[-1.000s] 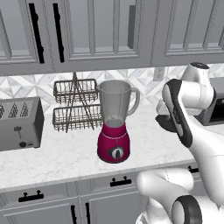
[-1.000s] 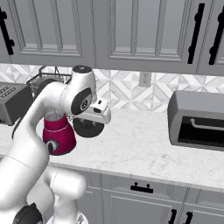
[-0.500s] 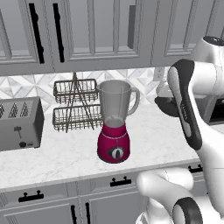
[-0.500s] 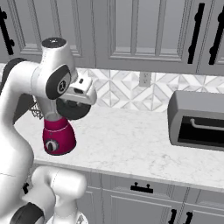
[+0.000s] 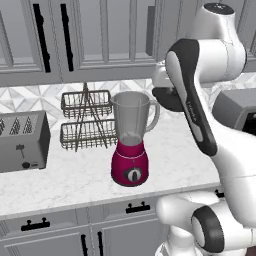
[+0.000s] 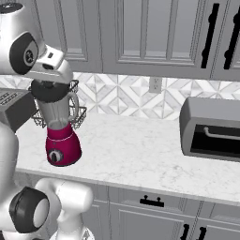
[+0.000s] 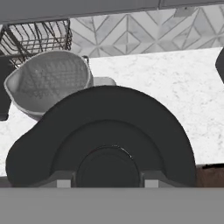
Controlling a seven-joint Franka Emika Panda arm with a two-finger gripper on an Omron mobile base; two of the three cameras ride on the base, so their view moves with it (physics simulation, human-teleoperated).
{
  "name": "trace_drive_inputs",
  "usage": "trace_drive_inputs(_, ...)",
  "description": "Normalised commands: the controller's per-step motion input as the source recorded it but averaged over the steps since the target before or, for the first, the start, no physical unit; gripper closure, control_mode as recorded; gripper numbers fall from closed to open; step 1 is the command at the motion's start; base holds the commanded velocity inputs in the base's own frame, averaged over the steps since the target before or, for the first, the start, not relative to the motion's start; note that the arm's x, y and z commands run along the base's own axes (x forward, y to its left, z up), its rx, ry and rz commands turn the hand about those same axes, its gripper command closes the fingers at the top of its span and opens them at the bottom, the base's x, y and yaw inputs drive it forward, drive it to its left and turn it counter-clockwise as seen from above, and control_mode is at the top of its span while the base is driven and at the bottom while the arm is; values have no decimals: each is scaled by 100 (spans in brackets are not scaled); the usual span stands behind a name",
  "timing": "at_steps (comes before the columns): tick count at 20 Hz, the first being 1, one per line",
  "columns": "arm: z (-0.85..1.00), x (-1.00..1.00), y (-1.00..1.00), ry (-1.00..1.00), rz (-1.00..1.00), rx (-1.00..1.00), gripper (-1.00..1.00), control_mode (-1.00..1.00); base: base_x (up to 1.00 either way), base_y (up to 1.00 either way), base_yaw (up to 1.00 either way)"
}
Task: Close the lid blender by securely placing the lid on top.
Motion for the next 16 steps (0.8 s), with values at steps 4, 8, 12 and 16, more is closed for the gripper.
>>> trace_drive_inputs(4,0,40,78,2,0,-1,100,-100,0,0,0)
trace_drive_inputs(8,-24,49,46,4,3,-1,100,-100,0,0,0)
trace_drive_inputs(12,-20,56,31,3,3,0,100,-100,0,0,0)
trace_drive_inputs(16,-25,48,23,1,5,-1,100,-100,0,0,0)
